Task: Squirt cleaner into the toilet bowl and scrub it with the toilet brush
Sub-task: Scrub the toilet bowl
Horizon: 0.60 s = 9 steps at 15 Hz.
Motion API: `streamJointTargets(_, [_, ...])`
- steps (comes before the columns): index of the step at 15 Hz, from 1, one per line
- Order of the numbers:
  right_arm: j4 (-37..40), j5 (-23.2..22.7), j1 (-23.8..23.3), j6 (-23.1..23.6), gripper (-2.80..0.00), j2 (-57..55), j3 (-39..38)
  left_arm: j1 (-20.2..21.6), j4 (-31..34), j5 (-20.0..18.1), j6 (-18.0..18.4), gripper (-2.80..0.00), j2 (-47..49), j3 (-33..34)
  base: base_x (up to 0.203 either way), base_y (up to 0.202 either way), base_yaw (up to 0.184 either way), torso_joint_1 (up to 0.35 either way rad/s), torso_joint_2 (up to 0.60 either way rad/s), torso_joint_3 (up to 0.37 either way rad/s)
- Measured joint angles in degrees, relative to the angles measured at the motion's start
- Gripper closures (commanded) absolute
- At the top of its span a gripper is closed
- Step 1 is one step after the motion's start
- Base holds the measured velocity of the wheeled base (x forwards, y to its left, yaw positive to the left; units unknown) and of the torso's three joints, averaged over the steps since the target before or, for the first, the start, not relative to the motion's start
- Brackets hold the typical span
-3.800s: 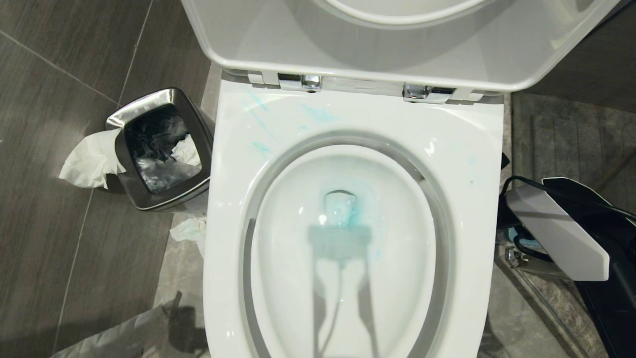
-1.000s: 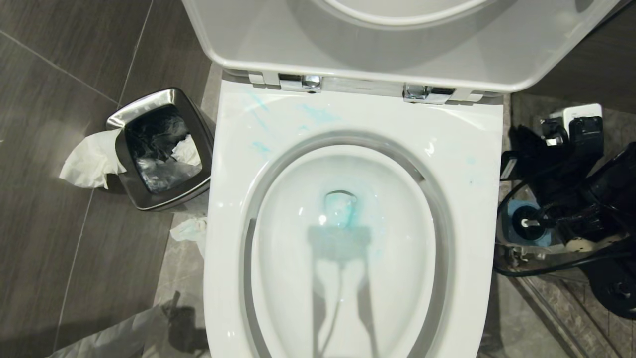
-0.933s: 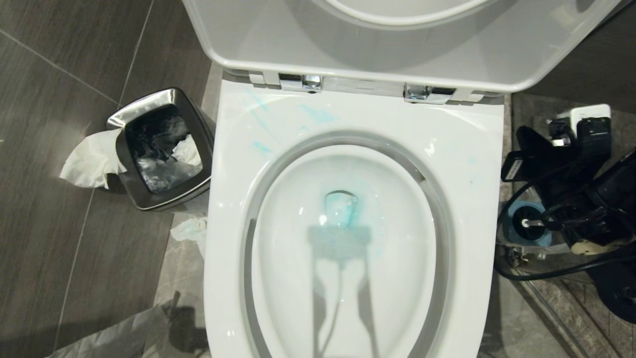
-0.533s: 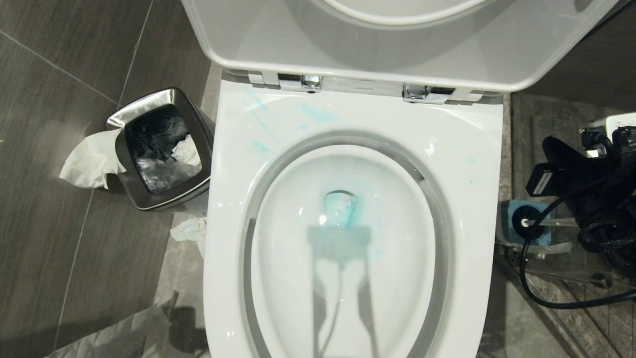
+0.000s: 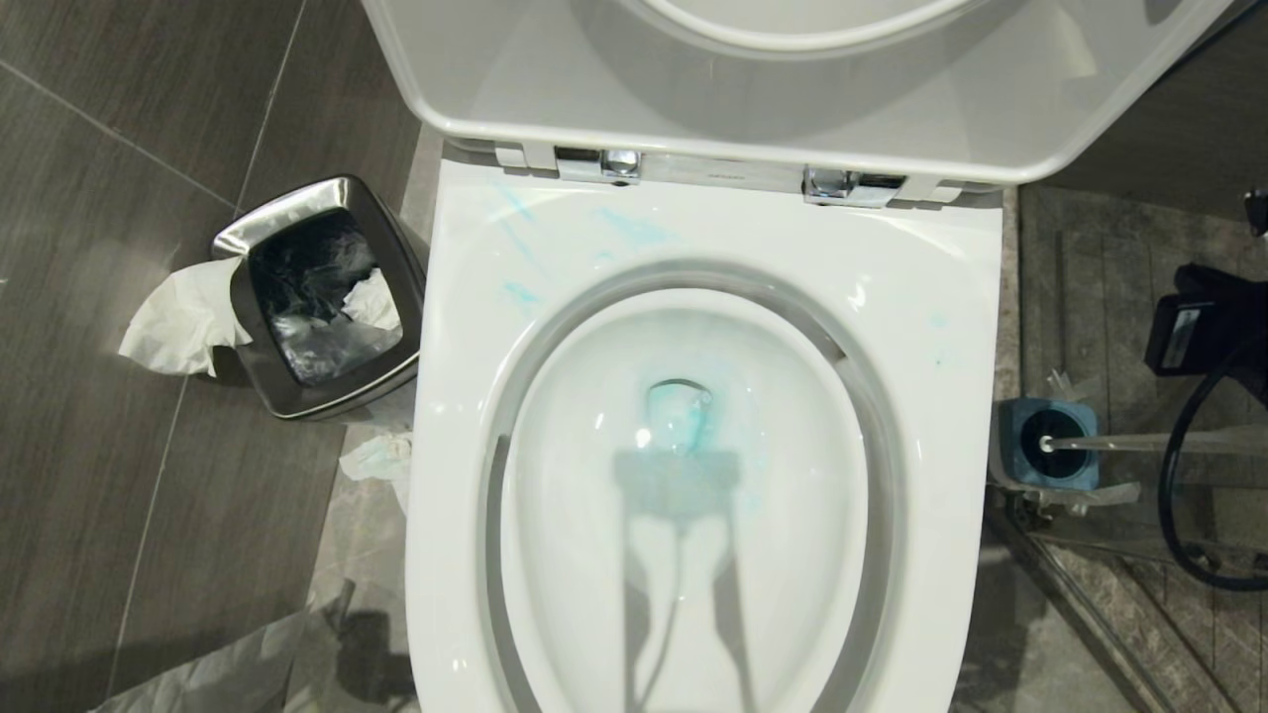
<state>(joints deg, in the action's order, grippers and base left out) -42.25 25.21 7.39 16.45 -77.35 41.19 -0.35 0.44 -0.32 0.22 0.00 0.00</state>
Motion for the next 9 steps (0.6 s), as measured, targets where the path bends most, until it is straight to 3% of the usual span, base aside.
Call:
streamJointTargets(5, [22.6, 3.3, -0.9, -0.5, 0.00, 1.8, 16.7, 0.0, 0.0, 0.0, 0.0, 0.00, 0.0, 0.0, 0.000, 0.000, 0.000, 0.000, 0.00, 0.000])
streamJointTargets(9, [36.7, -1.1, -1.6, -1.5, 0.00, 6.8, 19.6, 0.0, 0.0, 0.0, 0.0, 0.00, 0.0, 0.0, 0.000, 0.000, 0.000, 0.000, 0.00, 0.000])
